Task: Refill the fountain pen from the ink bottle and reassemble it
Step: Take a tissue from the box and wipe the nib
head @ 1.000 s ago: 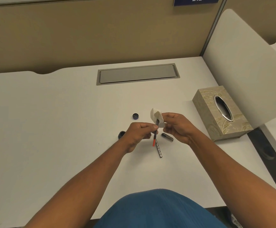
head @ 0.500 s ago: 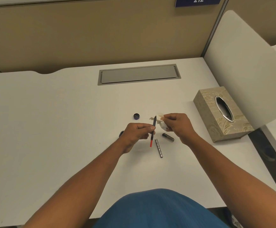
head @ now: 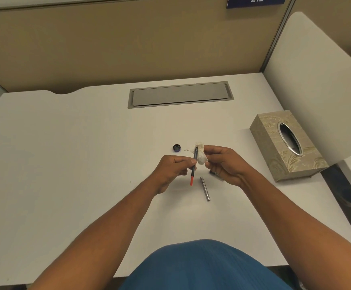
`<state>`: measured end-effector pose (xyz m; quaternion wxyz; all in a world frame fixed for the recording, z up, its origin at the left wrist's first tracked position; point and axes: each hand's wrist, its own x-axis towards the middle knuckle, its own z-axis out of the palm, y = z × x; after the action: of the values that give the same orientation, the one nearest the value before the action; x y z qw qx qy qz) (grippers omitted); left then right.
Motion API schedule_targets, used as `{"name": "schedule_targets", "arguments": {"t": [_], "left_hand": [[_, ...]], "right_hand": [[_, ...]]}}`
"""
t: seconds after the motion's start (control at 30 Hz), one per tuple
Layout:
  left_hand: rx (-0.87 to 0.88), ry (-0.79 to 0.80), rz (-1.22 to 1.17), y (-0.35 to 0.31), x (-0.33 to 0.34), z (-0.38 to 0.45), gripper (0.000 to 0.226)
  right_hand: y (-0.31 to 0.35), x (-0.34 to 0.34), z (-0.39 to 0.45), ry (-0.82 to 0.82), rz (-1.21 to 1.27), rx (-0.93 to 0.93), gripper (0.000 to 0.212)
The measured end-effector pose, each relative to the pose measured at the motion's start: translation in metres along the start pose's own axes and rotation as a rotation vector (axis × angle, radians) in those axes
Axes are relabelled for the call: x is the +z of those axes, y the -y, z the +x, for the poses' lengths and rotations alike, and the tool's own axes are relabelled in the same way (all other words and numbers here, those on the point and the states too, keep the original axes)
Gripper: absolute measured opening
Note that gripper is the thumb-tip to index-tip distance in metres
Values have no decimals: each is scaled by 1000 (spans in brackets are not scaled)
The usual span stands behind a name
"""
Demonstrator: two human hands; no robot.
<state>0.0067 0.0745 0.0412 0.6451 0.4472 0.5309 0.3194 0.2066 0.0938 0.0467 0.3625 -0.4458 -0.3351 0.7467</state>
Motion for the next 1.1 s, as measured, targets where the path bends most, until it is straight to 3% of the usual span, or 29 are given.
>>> {"name": "schedule_targets", "arguments": {"t": [0.1, 0.5, 0.63, 0.87, 1.1], "left_hand": [[-3, 5, 20, 1, -2, -1, 19], [7, 27, 55, 2, -9, -2, 25], [25, 31, 72, 0, -7, -3, 15], [5, 4, 122, 2, -6, -4, 10], [9, 89, -69, -2, -1, -8, 21]], "right_hand": [[-3, 0, -1, 42, -15, 4, 42], [-15, 16, -1, -53, -141, -52, 29], [-14, 20, 2, -112, -143, -70, 23], [-15, 23, 7, -135, -151, -53, 36], [-12, 23, 10, -70, -33, -24, 28]]}}
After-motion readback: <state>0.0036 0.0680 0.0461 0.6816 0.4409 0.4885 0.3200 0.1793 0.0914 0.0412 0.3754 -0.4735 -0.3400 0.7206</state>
